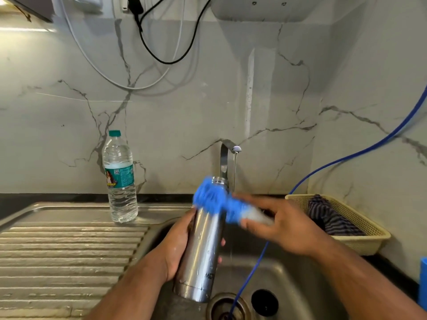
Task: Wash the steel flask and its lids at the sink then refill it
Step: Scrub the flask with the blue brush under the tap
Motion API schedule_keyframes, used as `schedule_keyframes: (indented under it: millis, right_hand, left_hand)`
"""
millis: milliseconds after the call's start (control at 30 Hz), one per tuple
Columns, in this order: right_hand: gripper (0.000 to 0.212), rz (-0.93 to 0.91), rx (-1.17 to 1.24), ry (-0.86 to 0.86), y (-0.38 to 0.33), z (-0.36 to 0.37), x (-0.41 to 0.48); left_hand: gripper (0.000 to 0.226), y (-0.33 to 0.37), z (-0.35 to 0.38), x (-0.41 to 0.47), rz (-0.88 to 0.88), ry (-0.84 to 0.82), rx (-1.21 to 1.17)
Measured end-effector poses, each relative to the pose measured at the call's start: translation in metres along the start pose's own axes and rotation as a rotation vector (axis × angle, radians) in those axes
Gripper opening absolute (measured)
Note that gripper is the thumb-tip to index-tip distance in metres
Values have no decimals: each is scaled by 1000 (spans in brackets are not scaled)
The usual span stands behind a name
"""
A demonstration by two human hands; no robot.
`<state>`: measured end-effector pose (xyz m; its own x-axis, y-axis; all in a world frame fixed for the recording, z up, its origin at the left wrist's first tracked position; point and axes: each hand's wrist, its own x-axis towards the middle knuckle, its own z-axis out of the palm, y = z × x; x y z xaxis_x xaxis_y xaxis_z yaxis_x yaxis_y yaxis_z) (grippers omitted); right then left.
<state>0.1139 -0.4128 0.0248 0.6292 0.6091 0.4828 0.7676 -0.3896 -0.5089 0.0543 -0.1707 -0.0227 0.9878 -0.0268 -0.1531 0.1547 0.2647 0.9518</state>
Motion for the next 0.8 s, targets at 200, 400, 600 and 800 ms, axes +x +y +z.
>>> schedule_keyframes:
  millis: [200, 400, 600, 800]
  right_hand:
    - [53, 1, 50, 79, -1, 0, 1]
    - [54, -18, -19, -13, 0, 4, 0]
    - [55, 11, -44, 177, 2, 6, 2]
    - [58, -8, -53, 153, -3, 11, 0]
  left_hand:
    - [73, 1, -2, 0, 27, 9, 14]
    - [72, 0, -1, -2, 27, 24, -16]
    - [72, 1, 1, -2, 12, 8, 40]
    - [77, 1, 2, -2, -7, 10, 43]
